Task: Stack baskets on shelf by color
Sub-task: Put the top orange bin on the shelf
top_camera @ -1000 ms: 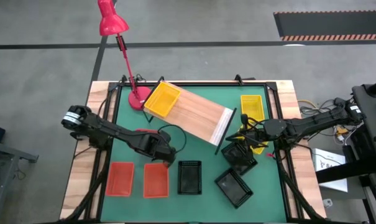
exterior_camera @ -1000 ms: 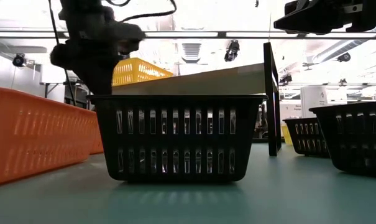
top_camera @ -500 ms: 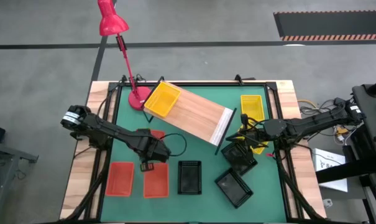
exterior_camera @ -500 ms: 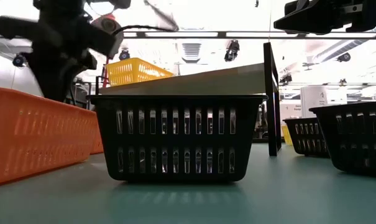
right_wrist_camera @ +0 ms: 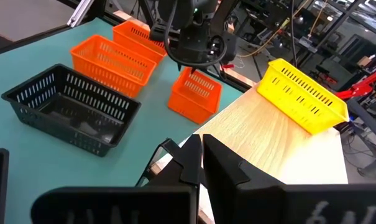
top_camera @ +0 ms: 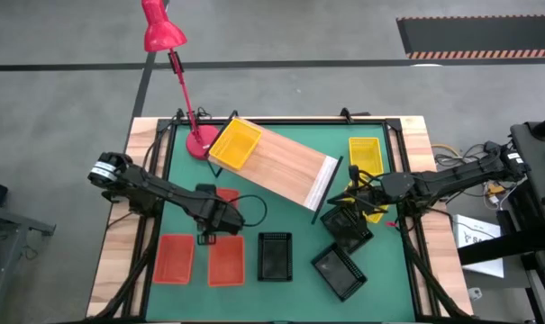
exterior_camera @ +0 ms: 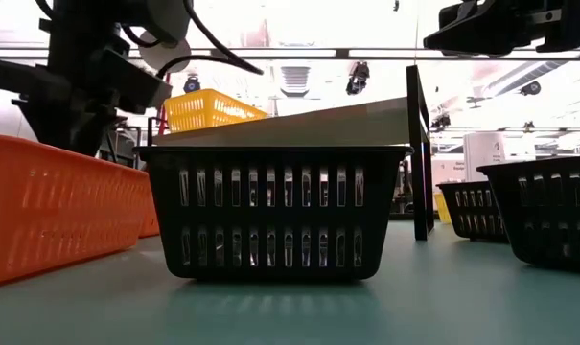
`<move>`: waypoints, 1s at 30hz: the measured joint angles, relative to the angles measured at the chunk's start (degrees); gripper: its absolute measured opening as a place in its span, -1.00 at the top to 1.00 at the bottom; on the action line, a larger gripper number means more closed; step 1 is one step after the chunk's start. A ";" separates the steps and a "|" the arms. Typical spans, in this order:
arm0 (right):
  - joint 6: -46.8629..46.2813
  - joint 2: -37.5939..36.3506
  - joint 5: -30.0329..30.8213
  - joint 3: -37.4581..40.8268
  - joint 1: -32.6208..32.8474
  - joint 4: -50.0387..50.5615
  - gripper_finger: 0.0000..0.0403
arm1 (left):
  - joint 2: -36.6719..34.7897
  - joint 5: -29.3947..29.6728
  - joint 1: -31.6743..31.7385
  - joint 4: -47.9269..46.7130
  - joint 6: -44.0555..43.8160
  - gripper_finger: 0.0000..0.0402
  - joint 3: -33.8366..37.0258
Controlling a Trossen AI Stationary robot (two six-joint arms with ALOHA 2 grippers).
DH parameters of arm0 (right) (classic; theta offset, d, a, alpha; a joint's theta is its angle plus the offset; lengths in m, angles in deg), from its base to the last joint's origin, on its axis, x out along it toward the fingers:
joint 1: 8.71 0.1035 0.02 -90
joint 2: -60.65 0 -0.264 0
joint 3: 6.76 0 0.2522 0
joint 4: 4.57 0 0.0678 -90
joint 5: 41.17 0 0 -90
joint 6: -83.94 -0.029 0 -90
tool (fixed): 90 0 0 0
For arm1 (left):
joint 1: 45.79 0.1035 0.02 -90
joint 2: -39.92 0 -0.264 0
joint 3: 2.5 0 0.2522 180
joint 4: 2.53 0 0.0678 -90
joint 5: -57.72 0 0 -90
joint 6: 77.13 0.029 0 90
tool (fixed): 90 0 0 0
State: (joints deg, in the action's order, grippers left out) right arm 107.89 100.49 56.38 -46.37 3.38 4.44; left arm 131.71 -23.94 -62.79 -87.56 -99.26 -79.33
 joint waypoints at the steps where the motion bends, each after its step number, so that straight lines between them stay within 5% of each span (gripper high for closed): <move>1: 0.01 0.02 0.00 0.02 -0.01 0.03 0.96 | -0.01 -0.51 0.00 0.69 0.04 0.39 0.22; 17: 0.02 0.02 0.00 0.02 -0.01 -0.08 0.96 | 0.00 -0.80 0.00 7.42 0.00 0.42 4.89; 26: 0.04 0.02 0.00 0.02 -0.01 -0.06 0.96 | 0.00 -0.61 0.00 8.21 -0.06 0.94 4.83; 30: 0.00 0.02 0.00 0.02 -0.01 -0.06 0.96 | -0.01 -0.53 0.00 8.22 -1.48 0.97 4.28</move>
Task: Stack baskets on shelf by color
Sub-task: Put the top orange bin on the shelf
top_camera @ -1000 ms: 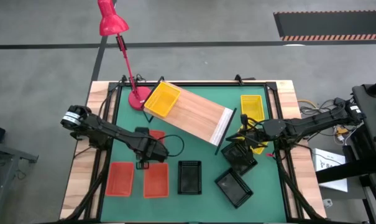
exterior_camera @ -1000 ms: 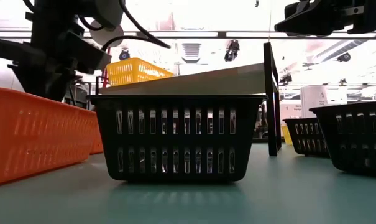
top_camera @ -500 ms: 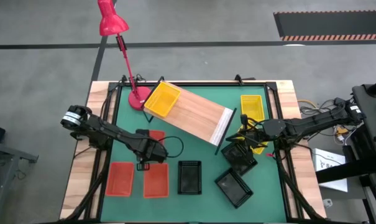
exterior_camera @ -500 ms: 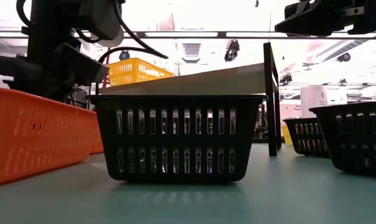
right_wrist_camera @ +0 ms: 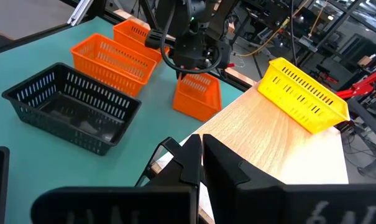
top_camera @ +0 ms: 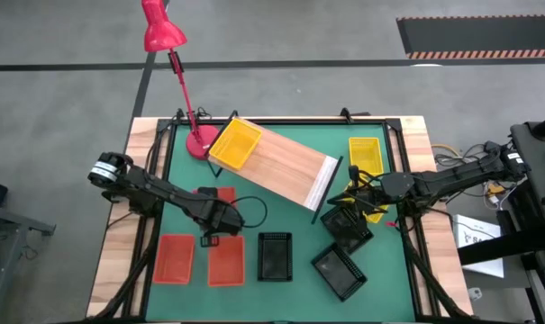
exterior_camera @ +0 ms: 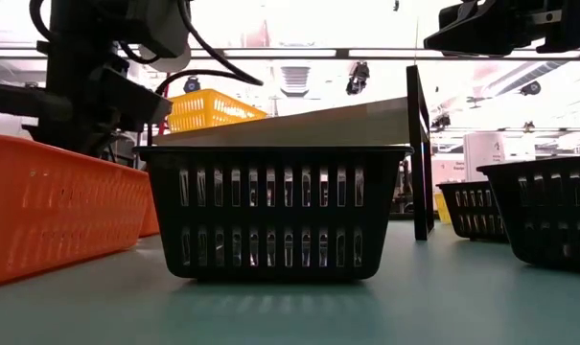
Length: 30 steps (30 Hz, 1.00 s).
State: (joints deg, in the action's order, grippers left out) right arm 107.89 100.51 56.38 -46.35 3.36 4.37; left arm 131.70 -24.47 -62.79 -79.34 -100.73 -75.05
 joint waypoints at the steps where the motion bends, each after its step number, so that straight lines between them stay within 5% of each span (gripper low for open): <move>1: -0.24 0.00 -0.01 0.00 0.00 0.00 0.96 | 0.01 -0.08 0.00 -0.17 -0.05 0.98 -0.34; 8: -0.71 0.00 0.00 0.00 0.00 0.02 0.96 | 0.01 -1.22 -0.04 -1.65 -0.53 0.99 -5.42; 17: -0.83 0.00 0.00 0.00 0.01 0.04 0.96 | 0.01 -3.07 0.00 -9.31 -12.29 0.99 -17.61; 30: -0.83 0.00 0.00 0.00 0.00 0.13 0.96 | 0.29 -9.37 -1.74 -4.14 -23.16 0.99 -34.00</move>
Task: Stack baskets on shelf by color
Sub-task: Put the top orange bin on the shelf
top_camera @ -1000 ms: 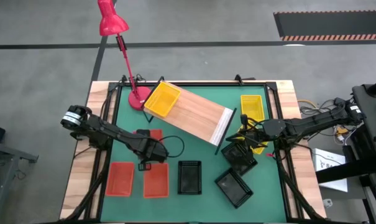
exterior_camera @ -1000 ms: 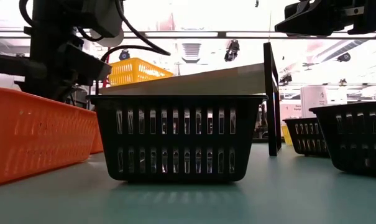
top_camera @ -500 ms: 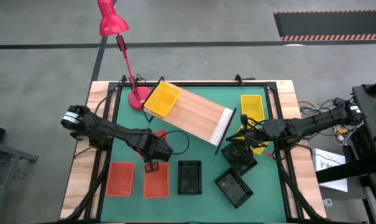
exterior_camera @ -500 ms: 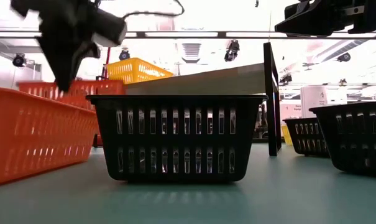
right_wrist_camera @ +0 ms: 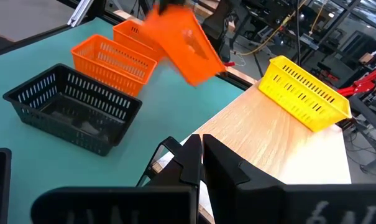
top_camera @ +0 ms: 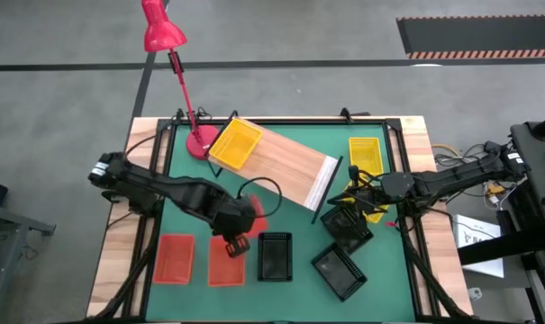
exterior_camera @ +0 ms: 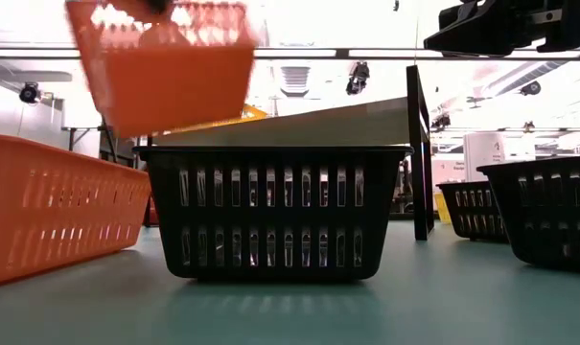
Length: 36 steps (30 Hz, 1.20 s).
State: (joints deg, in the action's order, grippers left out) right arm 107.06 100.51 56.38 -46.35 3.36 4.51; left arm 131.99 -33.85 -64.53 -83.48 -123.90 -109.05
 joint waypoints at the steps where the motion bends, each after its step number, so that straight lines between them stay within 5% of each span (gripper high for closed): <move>1: 0.04 0.00 0.00 0.00 0.02 0.02 0.96 | 0.06 -0.34 -0.14 1.45 -0.33 0.99 -1.33; 9: 0.41 -0.02 0.02 0.00 0.00 0.21 0.96 | 0.52 4.42 -0.33 13.15 8.27 0.99 -9.27; 15: 0.93 -0.78 0.01 0.00 0.01 3.46 0.96 | 0.52 15.88 1.21 15.73 16.72 0.99 -12.94; 20: -0.07 -4.59 0.07 0.02 0.01 6.95 0.96 | 0.52 23.81 4.56 15.61 13.69 0.99 -13.01; 26: -2.76 -9.62 0.07 0.00 0.02 10.59 0.96 | 2.05 23.75 9.62 15.31 3.74 0.99 -12.83; 36: -3.69 -11.28 0.06 0.02 0.02 13.18 0.96 | 6.21 14.65 15.47 12.73 0.62 0.99 -13.22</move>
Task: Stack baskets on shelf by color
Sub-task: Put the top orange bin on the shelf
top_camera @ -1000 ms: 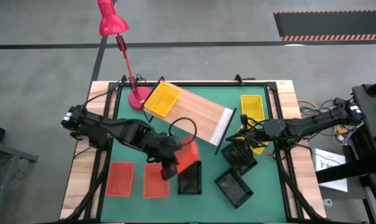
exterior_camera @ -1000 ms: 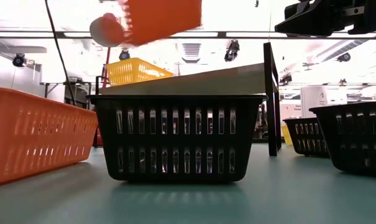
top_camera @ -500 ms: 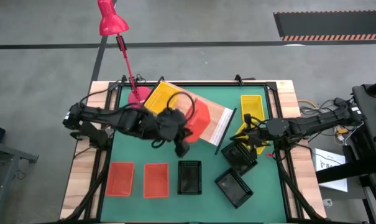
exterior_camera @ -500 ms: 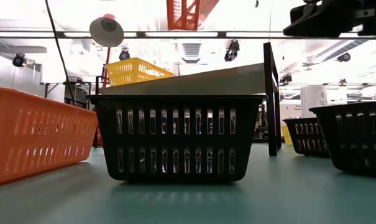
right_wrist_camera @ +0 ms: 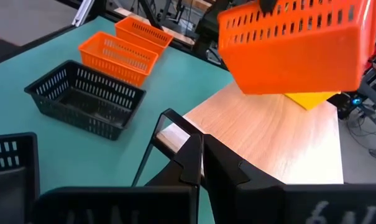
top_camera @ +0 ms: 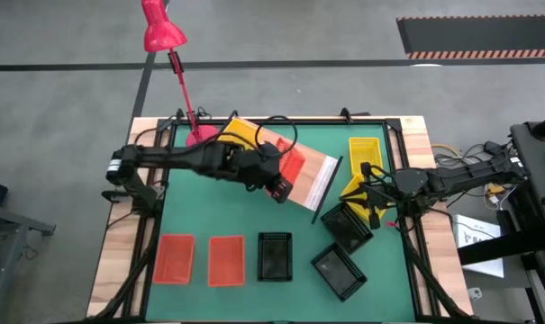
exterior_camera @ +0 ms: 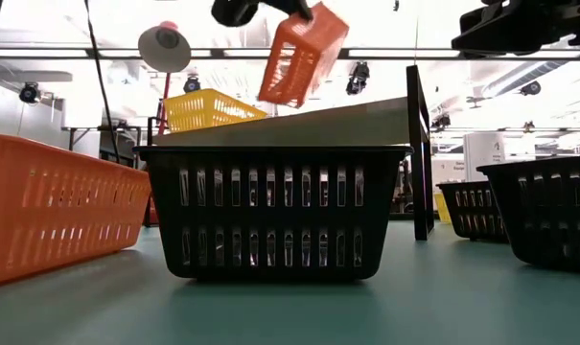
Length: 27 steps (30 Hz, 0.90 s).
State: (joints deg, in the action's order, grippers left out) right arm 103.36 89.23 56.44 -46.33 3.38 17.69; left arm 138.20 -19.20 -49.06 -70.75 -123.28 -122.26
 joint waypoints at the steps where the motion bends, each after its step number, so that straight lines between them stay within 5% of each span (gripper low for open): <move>1: 0.00 0.00 -0.02 0.00 0.00 0.04 0.96 | 0.07 -0.27 0.23 -0.70 0.00 0.99 -0.26; 27: -0.37 -0.02 -0.04 0.00 0.00 0.17 0.96 | 0.04 -0.85 3.95 -2.19 0.07 0.99 0.67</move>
State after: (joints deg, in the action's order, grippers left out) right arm 102.99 89.21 56.40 -46.33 3.38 17.86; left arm 138.24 -20.05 -45.11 -72.94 -123.21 -121.60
